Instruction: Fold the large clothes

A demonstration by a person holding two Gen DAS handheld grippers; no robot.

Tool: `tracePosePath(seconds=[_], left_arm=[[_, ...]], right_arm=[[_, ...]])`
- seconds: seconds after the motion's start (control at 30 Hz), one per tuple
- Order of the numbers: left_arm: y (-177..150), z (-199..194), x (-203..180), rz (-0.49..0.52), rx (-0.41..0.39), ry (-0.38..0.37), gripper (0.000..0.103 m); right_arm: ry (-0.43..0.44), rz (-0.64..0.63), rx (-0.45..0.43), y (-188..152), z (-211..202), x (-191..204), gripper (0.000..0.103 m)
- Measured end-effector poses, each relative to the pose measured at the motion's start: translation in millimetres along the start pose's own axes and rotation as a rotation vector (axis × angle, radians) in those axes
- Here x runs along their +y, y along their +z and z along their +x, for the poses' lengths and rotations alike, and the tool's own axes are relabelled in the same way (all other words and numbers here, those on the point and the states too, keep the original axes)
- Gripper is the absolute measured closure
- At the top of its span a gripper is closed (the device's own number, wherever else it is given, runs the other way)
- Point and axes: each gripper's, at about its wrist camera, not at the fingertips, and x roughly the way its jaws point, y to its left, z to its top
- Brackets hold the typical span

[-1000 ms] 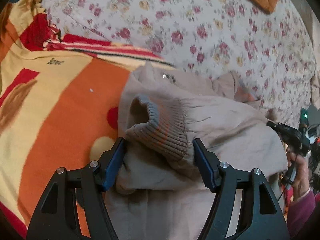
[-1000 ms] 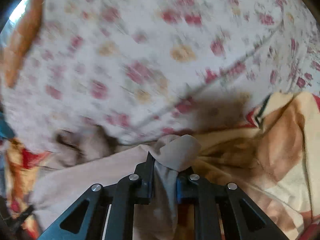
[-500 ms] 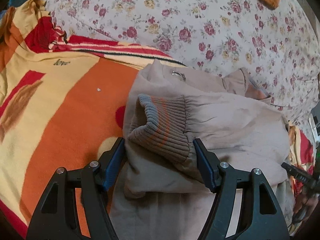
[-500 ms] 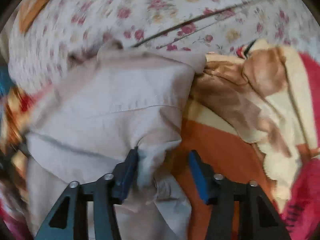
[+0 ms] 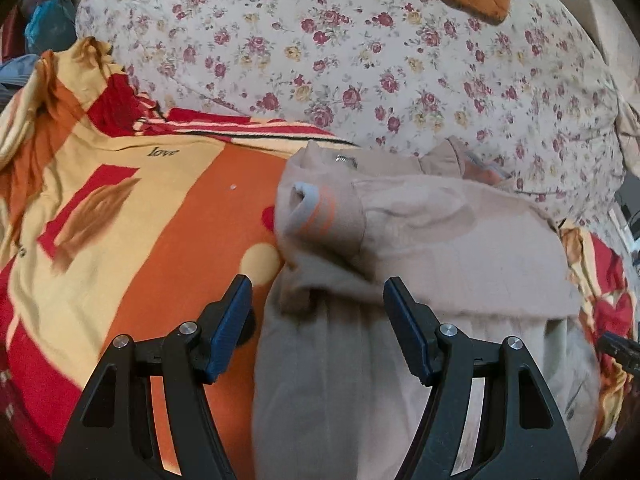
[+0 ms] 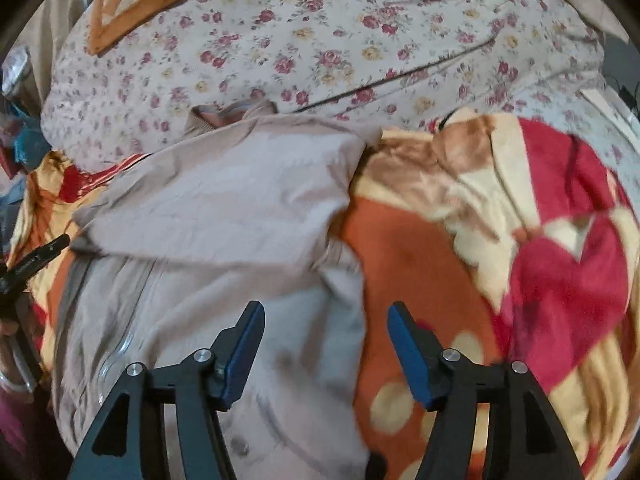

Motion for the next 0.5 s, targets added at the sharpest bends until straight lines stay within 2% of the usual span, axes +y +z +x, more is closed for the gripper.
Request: tracePosePath(seconds=[0.1, 0.27, 0.37, 0.5], left_arm=[[-8.1, -13.1, 1.8, 0.012, -0.01, 0.023, 0.034], [-25.7, -33.8, 4.0, 0.027, -0.024, 0.044, 0.034], [-40.7, -39.8, 5.1, 0.032, -0.003, 0.046, 0.034], [-61.8, -47.0, 1.7, 0.055, 0.03, 0.036, 0.034]], right_arm=[[0.016, -0.015, 0.016, -16.8, -0.5, 6.5, 0.041], [-0.006, -0.035, 0.029, -43.7, -8.0, 7.8, 0.041], [0.002, -0.03, 0.032, -57.2, -18.5, 1.7, 0.036], [-0.001, -0.014, 0.042, -74.5, -31.3, -11.1, 0.035]])
